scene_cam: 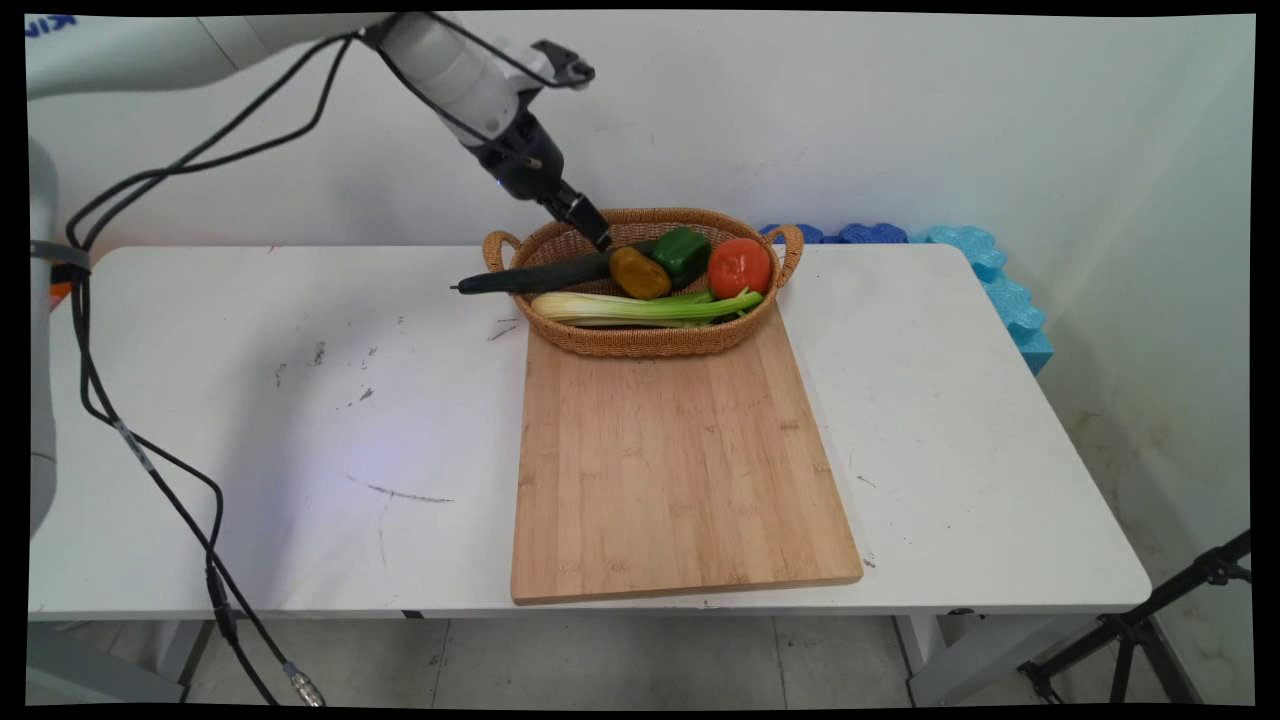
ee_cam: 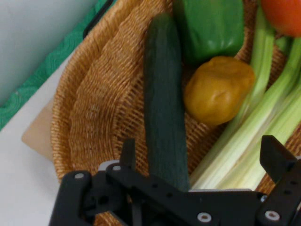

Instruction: Pick up the cucumber from the vegetable basket, then place the picked object on the cutting board

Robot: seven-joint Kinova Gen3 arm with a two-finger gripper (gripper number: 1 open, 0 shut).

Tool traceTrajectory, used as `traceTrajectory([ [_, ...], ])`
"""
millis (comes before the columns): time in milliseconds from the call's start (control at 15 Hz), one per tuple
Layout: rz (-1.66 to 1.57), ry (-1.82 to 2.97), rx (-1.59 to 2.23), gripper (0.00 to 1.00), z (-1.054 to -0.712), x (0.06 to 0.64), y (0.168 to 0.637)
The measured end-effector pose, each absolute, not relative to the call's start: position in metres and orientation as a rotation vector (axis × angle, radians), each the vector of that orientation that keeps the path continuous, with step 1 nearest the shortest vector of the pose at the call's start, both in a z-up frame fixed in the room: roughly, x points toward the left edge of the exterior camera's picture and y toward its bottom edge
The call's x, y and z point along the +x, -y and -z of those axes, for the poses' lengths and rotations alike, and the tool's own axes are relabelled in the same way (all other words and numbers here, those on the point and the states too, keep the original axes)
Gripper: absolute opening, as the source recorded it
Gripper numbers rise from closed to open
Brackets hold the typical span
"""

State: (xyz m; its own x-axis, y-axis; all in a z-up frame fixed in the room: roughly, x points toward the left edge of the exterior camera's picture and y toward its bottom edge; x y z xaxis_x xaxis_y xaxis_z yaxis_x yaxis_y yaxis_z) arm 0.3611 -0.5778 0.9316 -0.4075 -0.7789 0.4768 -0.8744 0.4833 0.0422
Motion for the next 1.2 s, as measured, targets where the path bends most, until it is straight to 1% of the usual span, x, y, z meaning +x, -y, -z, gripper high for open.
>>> traceTrajectory([
  [333, -0.282, 2.323, 1.407, 1.00, -0.904, 0.364, 0.586],
  [733, -0.280, 2.342, 1.417, 1.00, -0.883, 0.371, 0.591],
  [800, -0.280, 2.343, 1.414, 0.00, -0.881, 0.372, 0.592],
  [1200, -0.280, 2.347, 1.392, 0.00, -0.874, 0.365, 0.601],
])
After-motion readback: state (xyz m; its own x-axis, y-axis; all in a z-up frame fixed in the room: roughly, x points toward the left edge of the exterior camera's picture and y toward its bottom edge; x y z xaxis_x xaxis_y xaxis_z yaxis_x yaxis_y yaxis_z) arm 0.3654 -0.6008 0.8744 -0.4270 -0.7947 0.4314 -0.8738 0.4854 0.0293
